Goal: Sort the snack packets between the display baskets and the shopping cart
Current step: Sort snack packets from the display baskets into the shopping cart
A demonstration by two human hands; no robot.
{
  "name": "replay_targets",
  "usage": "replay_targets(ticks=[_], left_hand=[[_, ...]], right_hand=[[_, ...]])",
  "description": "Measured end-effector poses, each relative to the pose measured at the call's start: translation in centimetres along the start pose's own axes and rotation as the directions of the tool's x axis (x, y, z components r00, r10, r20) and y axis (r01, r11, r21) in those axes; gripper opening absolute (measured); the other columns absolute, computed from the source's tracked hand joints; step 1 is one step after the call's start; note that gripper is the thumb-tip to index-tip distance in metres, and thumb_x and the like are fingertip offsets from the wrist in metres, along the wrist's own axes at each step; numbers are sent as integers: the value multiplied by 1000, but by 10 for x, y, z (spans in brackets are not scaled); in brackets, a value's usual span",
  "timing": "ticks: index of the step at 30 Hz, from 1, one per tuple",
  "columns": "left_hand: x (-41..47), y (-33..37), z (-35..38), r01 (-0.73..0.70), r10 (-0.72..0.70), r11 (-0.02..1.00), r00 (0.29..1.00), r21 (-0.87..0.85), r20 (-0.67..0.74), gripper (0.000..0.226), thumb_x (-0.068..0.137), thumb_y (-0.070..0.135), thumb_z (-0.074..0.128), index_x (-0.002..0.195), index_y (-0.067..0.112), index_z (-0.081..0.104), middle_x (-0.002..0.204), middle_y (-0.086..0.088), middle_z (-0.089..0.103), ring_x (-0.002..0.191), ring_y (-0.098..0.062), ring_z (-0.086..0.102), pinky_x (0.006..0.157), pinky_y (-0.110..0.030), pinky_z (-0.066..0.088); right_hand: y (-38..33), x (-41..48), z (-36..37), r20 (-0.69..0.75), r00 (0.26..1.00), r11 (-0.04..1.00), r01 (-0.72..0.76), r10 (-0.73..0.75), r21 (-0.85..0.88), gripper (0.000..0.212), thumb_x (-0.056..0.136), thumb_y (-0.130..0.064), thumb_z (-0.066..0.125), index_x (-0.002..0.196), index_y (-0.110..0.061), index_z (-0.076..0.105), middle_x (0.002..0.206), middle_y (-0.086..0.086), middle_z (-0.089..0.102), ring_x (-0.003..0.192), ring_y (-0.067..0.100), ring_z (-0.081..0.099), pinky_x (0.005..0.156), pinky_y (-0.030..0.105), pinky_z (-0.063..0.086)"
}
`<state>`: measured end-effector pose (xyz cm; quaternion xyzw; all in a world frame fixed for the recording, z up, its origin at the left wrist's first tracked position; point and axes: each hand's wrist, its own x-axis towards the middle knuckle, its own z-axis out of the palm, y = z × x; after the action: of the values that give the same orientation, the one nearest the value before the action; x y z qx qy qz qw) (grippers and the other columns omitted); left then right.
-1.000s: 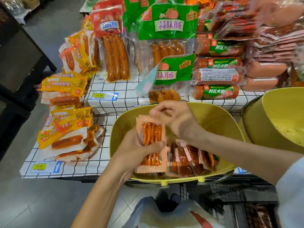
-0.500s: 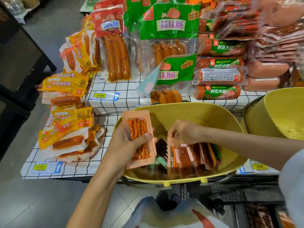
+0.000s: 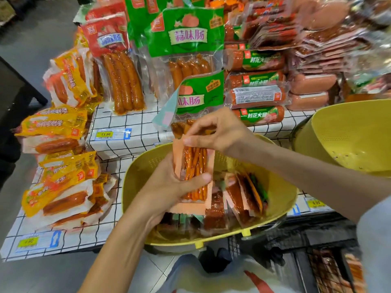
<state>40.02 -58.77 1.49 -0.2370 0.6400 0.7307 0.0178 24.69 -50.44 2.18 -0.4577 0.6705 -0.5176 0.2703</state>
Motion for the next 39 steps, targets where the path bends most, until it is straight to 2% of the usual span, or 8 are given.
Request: replay_targets(ticks=[5,7,10,14,21,26,34,39], left_hand=[[-1,-11,-8,62,-59,998,986,15,-156,59,59,25,77,114,19,58,96,1,74,90,-18,72,78,-37,58],[-1,-14,-16,73,-63,996,976,43,-207,55,63,24,76,115,21,57,97,2,74,91,-18,71,81,-41,57],[-2,-14,-18,77,-68,996,979,38,-193,59,63,24,76,118,20,56,100,-1,74,93,-20,71,83,-42,57],[-2,-15,-15,81,-75,996,983,29,-170,58,62,26,75,116,22,55,97,2,74,89,-17,72,75,-34,59],[-4,-18,-19,78,-73,997,982,21,-174,45,73,18,74,115,21,58,96,2,75,89,-16,72,67,-26,58],[-6,-19,-23,43,-40,999,973,10,-229,42,77,12,73,116,17,57,98,-4,74,90,-22,72,70,-33,60],[-5,-9,-28,-61,83,995,935,76,-344,41,85,14,68,123,15,52,107,-2,70,96,-16,68,68,-21,51],[-3,-11,-26,-23,43,996,969,84,-244,31,85,19,64,114,14,57,98,-2,74,89,-16,71,65,-22,54]], right_hand=[[32,-18,-22,39,960,960,-276,278,-57,24,96,-13,51,83,0,67,73,9,66,63,17,62,54,21,51],[50,-26,-25,168,867,834,-371,468,-409,20,98,-8,46,93,0,64,88,9,64,78,17,60,62,14,48],[67,-27,-13,237,749,568,-218,619,-793,33,94,3,41,122,-6,57,117,9,59,100,20,56,78,20,43],[76,-21,-3,335,675,502,-61,658,-863,37,92,4,43,127,-8,49,123,9,53,107,22,52,74,23,41],[78,-20,-12,302,796,630,-125,525,-767,29,80,7,61,77,-21,53,73,-14,46,89,14,49,67,23,42],[52,-23,-20,422,825,758,-12,376,-652,14,88,-5,61,81,-16,61,82,-12,57,85,0,52,77,24,43],[3,-17,-27,357,926,980,-57,123,-189,3,91,1,57,88,0,57,84,34,60,80,40,60,73,46,49],[-9,-12,-6,296,943,985,-170,155,28,10,86,1,63,83,-8,61,62,14,52,60,9,53,59,16,46]])
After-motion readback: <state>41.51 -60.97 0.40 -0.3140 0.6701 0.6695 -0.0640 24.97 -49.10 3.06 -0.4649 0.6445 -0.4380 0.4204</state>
